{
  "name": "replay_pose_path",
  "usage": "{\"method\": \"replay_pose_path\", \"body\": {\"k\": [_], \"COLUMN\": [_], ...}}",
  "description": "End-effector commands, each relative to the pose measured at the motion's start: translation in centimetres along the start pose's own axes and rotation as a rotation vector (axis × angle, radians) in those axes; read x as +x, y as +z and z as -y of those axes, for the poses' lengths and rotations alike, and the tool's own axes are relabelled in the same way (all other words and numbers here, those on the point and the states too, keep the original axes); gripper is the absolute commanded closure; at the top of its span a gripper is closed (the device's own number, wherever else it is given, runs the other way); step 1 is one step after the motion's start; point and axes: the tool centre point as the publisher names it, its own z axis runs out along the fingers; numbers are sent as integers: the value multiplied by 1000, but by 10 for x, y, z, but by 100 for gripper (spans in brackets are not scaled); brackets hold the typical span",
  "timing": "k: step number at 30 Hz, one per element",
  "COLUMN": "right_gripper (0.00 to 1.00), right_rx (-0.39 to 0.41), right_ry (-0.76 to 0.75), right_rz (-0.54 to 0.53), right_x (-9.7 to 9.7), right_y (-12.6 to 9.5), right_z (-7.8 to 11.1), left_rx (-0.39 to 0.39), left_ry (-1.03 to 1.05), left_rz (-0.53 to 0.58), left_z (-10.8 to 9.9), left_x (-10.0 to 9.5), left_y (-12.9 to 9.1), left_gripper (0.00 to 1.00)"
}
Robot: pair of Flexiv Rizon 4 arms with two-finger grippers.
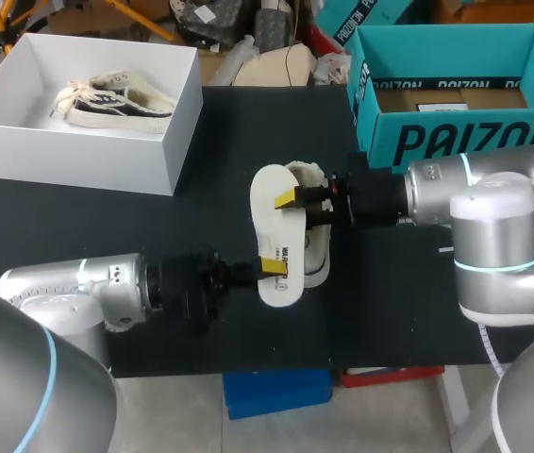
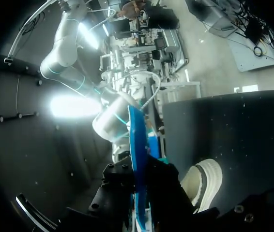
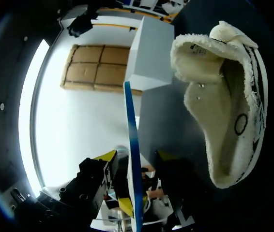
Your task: Take the shoe out of the shoebox, open the shoe tongue, remove and reinsert the insole, then place the shoe into the shoebox
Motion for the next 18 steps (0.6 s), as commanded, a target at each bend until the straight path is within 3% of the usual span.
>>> {"method": "replay_pose_path", "body": {"k": [1, 3, 5, 6, 7, 18], "right_gripper": [56, 59, 70, 81, 100, 100], "right_rx": [8, 14, 18, 19, 8, -1], "right_ry": [5, 7, 5, 7, -1, -7], "right_rz": [7, 7, 8, 16, 16, 17], "right_x": [-2, -2, -1, 0, 0, 1], "right_y": [5, 7, 8, 8, 7, 6], "right_z": [-3, -2, -3, -3, -3, -3], "left_rx": [-6, -6, -6, -6, -6, -6], "left_ry": [3, 3, 3, 3, 3, 3], "left_rz": [-3, -3, -3, -3, -3, -3], "left_z": [2, 2, 2, 2, 2, 2], "left_x": [0, 0, 0, 0, 0, 0], "left_y": [0, 0, 0, 0, 0, 0], "left_gripper": [100, 100, 100, 100, 100, 100]}}
